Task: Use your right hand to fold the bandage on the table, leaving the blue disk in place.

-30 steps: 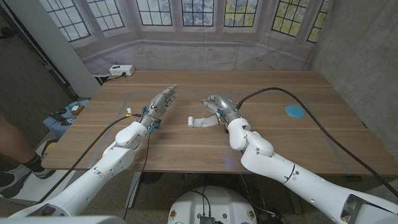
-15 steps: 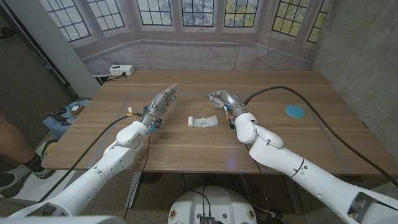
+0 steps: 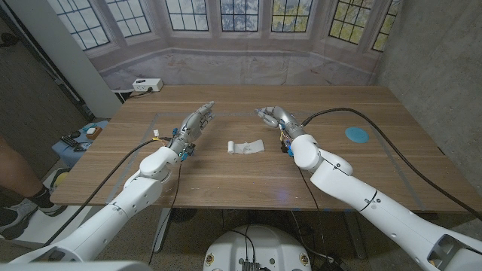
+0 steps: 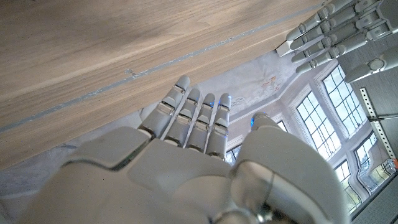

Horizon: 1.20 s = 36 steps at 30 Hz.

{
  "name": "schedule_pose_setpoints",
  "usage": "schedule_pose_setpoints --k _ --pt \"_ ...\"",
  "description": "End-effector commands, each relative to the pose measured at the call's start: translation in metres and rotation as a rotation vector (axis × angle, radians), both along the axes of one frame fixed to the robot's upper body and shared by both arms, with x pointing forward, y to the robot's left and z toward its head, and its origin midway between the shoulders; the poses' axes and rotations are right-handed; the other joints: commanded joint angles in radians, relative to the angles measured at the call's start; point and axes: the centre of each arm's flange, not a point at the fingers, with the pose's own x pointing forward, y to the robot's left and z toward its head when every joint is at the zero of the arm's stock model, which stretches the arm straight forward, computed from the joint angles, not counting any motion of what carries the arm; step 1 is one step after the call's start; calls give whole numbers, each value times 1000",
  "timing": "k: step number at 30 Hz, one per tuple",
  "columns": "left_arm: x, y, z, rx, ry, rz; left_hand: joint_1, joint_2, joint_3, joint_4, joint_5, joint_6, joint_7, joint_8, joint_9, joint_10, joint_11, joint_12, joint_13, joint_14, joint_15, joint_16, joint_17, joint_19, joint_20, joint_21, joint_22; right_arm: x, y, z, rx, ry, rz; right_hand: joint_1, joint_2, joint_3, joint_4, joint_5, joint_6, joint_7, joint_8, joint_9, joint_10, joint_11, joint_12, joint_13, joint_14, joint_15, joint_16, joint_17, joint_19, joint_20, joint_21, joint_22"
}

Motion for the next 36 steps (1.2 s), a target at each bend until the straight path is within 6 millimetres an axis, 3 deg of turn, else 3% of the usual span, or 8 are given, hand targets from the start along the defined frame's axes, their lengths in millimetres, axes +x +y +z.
schedule_pose_setpoints --k 1,21,29,36 --pt "-3 2 0 7 1 7 5 5 8 -1 4 -1 3 -1 3 -3 -6 -2 4 -2 0 -1 2 2 1 -2 2 8 -22 1 138 23 59 -8 -1 8 -2 -1 -8 0 -3 0 -6 -1 -2 3 -11 -43 0 2 -7 -23 -3 3" --pt "-1 -3 -1 12 8 -4 11 5 13 -4 7 -4 2 -2 2 -5 -8 -3 4 -2 -3 -1 2 2 1 -2 2 19 -46 -5 370 30 121 -12 -1 14 -8 -1 -23 3 -2 0 -21 4 -1 3 -27 -39 3 3 -7 -25 -1 2" --pt "0 -4 1 19 8 -8 12 5 14 -5 8 -5 1 -2 2 -5 -6 -3 4 -2 -2 -1 2 2 0 -2 2 22 -54 -5 428 28 153 -17 -4 16 -11 -1 -33 7 -2 0 -30 7 -1 3 -30 -20 6 3 4 -18 4 2" --pt "0 -5 2 22 10 -10 13 4 15 -6 8 -6 0 -2 2 -5 -5 -3 4 -2 -2 -1 2 2 0 -2 2 26 -61 -6 473 28 186 -29 -6 18 -13 -2 -90 8 -13 0 -69 9 -7 3 -59 -22 3 4 8 -16 4 0"
